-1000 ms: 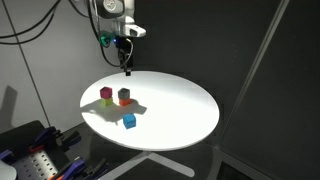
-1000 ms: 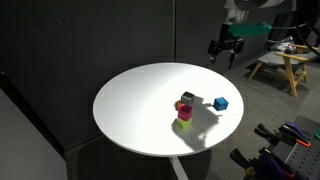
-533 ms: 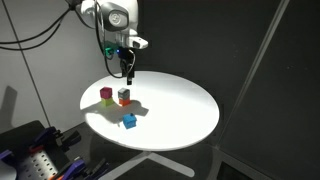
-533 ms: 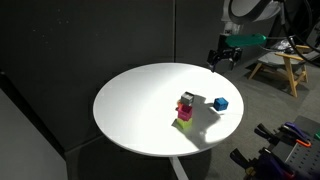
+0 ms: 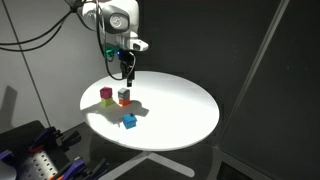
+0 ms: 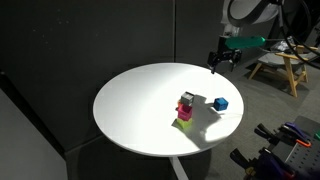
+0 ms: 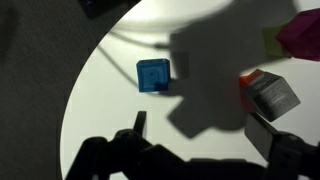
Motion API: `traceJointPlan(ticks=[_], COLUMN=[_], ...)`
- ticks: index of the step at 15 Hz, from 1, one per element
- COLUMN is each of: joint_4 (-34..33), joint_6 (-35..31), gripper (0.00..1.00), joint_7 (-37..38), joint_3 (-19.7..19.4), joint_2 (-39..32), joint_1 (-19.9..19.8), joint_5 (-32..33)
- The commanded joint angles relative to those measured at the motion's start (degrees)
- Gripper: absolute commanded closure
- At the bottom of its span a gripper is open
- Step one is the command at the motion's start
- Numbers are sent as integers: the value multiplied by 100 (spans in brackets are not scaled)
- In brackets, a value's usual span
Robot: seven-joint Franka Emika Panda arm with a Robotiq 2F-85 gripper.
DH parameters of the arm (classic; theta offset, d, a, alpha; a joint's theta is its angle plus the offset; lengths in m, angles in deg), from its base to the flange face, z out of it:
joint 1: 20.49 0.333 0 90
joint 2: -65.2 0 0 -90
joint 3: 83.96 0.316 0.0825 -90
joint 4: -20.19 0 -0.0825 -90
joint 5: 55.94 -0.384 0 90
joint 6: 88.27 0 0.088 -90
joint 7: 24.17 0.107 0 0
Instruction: Put the blue block on the gray block
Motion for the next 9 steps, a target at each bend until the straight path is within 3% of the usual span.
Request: traceJointPlan(ticks=[1, 9], joint_4=[-9, -167], joint_6=[15, -227], gripper=[0, 0], joint_7=[-3, 88], joint_3=[-46, -134], joint_2=[0, -295], joint_1=[45, -2], joint_5=[-1, 90])
